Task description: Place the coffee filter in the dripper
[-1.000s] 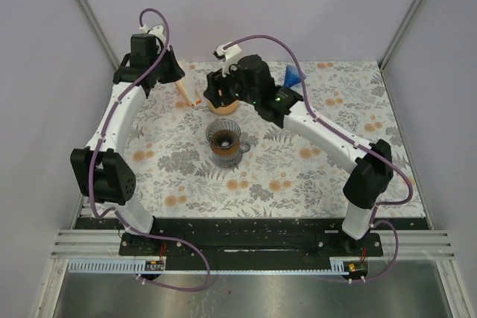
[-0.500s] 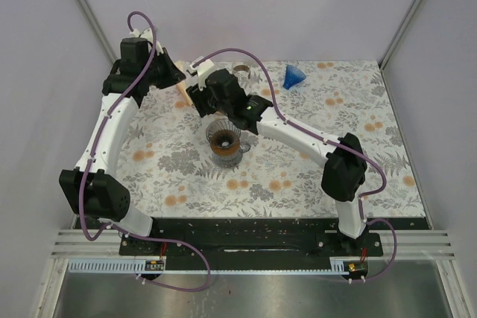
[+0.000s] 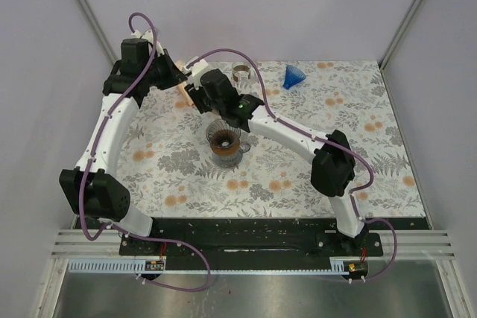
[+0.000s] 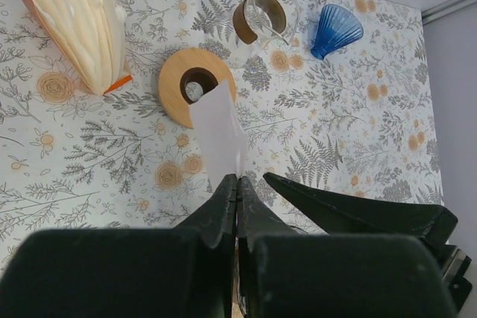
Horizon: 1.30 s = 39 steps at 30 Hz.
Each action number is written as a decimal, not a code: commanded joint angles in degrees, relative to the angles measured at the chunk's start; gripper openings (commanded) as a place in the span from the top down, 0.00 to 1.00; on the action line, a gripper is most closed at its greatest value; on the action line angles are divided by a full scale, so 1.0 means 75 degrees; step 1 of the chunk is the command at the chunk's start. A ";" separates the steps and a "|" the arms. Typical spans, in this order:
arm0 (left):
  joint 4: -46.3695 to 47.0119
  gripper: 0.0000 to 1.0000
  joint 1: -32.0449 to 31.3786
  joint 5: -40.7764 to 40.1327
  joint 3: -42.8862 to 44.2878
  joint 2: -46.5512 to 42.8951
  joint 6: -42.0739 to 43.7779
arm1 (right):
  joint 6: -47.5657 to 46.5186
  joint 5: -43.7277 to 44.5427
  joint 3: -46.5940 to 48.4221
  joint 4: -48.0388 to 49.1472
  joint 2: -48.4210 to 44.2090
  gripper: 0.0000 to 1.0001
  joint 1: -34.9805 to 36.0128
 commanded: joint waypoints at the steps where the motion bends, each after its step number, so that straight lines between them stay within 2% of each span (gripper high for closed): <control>1: 0.0162 1.00 -0.0058 0.0271 -0.0097 -0.0335 -0.0075 | -0.0216 0.0424 0.0569 0.0089 0.0120 0.47 0.0038; 4: 0.0173 1.00 -0.0082 0.0318 -0.0168 -0.0323 -0.0063 | -0.0240 0.0424 0.0663 0.0147 0.0191 0.53 0.0038; 5: 0.0173 1.00 -0.0093 0.0318 -0.0214 -0.0323 -0.0052 | -0.0252 0.0413 0.0698 0.0159 0.0226 0.57 0.0038; 8: 0.0173 1.00 -0.0105 0.0376 -0.0250 -0.0335 0.0077 | -0.0263 0.0459 0.0745 0.0124 0.0238 0.79 0.0027; 10: 0.0173 1.00 -0.0152 0.0481 -0.0192 -0.0370 0.0322 | -0.0287 0.0564 0.0734 0.0066 0.0179 0.90 0.0038; 11: 0.0162 0.96 -0.0164 0.0552 -0.0157 -0.0405 0.0474 | -0.0287 0.0600 0.0710 0.0042 0.0133 0.95 0.0015; 12: 0.0150 0.78 -0.0175 0.0599 -0.0121 -0.0452 0.0615 | -0.0287 0.0635 0.0699 -0.0016 0.0074 1.00 0.0003; 13: 0.0104 0.59 -0.0187 0.0599 -0.0052 -0.0487 0.0732 | -0.0287 0.0647 0.0675 -0.0075 -0.0019 1.00 -0.0009; 15: -0.0130 0.38 -0.0187 0.0611 0.0147 -0.0592 0.1025 | -0.0264 0.0635 0.0593 -0.0239 -0.0242 1.00 -0.0044; 17: -0.0353 0.25 -0.0187 0.0622 0.0405 -0.0698 0.1283 | -0.0205 0.0612 0.0500 -0.0507 -0.0511 1.00 -0.0090; 21: -0.0716 0.20 -0.0187 0.0891 0.0664 -0.0956 0.1577 | 0.0017 0.0320 0.0371 -0.1245 -0.1132 1.00 -0.0184; 30: -0.1022 0.19 -0.0187 0.1607 0.0559 -0.1331 0.1624 | 0.0474 -0.0383 0.0476 -0.3893 -0.2047 1.00 -0.0208; 39: -0.0753 0.20 -0.0433 0.1794 -0.0413 -0.1437 0.1308 | 0.1225 -0.1450 0.0534 -0.5383 -0.1990 1.00 -0.0220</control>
